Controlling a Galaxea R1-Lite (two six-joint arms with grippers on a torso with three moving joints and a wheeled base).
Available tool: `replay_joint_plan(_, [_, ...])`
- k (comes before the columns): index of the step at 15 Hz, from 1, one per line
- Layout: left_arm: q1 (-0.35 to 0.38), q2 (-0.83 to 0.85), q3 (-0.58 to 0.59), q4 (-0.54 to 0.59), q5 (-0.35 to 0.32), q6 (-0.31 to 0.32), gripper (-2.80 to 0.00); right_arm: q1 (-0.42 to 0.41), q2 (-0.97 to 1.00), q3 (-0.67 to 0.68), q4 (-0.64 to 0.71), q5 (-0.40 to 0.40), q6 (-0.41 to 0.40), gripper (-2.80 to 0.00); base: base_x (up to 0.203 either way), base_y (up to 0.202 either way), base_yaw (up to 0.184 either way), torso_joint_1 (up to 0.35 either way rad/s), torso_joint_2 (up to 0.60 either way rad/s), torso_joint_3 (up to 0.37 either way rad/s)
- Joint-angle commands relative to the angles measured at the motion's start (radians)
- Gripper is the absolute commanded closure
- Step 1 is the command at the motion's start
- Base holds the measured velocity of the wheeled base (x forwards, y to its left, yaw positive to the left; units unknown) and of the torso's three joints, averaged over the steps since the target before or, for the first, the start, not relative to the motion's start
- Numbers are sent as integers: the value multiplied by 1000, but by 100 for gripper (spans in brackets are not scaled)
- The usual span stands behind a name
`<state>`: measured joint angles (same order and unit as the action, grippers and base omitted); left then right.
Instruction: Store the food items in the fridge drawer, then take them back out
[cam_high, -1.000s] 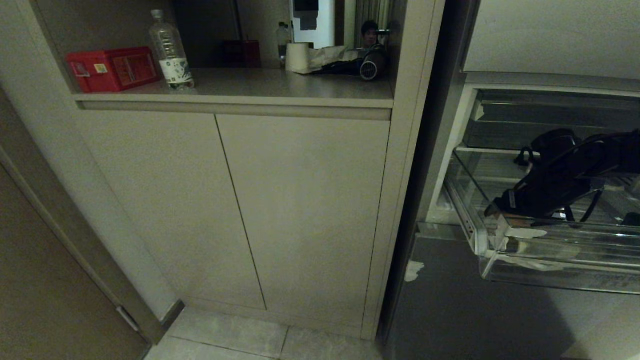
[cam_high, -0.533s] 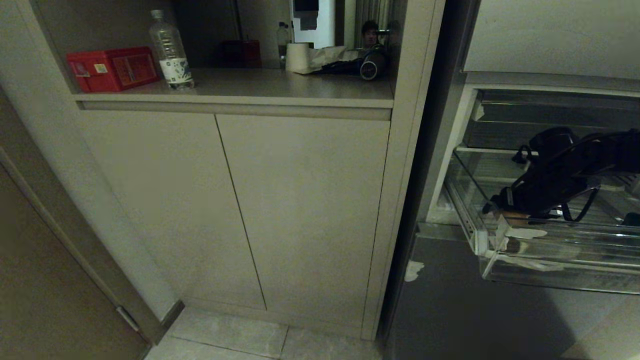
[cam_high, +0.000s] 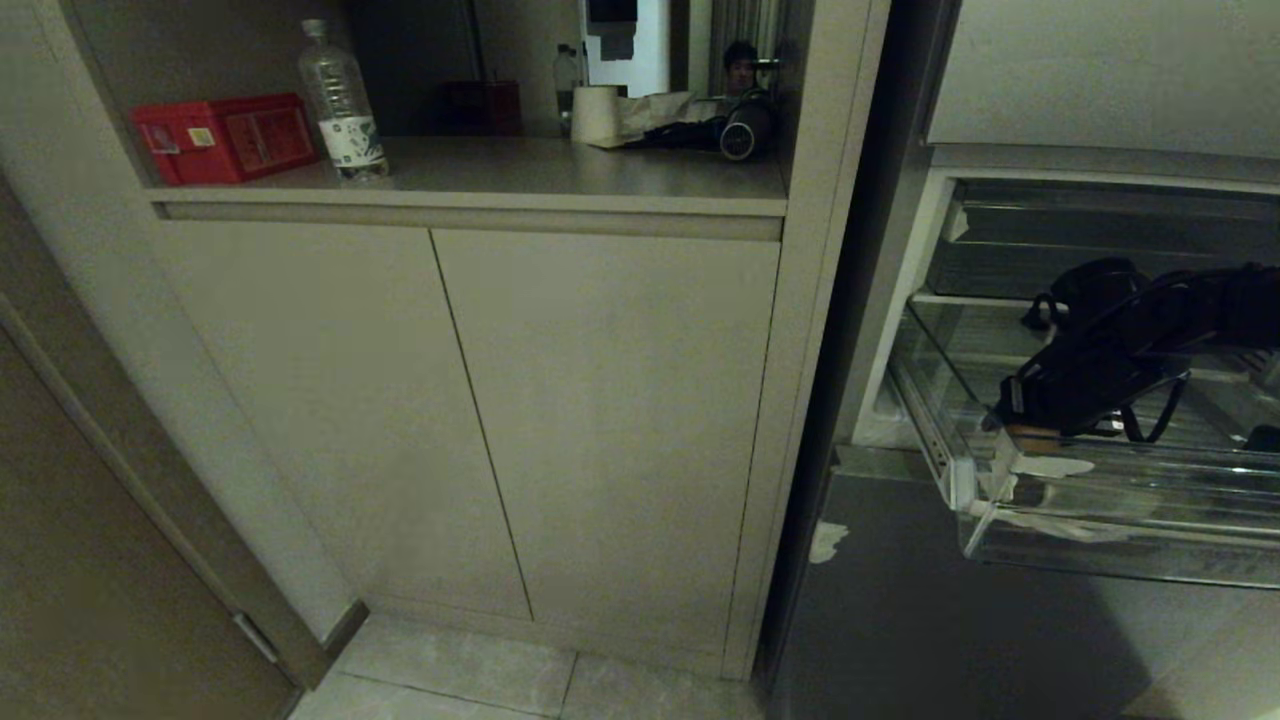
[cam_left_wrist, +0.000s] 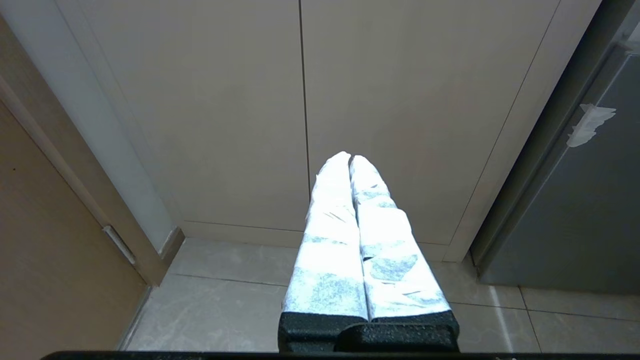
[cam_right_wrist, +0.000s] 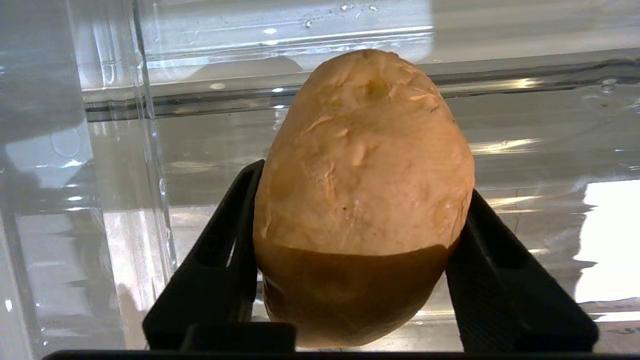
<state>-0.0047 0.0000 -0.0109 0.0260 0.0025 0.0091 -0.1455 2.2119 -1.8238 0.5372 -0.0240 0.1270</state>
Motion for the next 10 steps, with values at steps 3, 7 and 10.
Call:
replay_joint_plan(3, [0, 2, 0, 0, 1, 0, 0, -3, -106, 17, 3, 2, 6, 0, 0, 0, 0, 0, 0, 0])
replay_joint_plan(7, [0, 2, 0, 0, 1, 0, 0, -5, -247, 107, 1, 2, 0, 0, 0, 0, 0, 0, 0, 0])
replay_joint_plan(10, [0, 2, 0, 0, 1, 0, 0, -4, -353, 180, 1, 1, -1, 0, 0, 0, 0, 0, 0, 0])
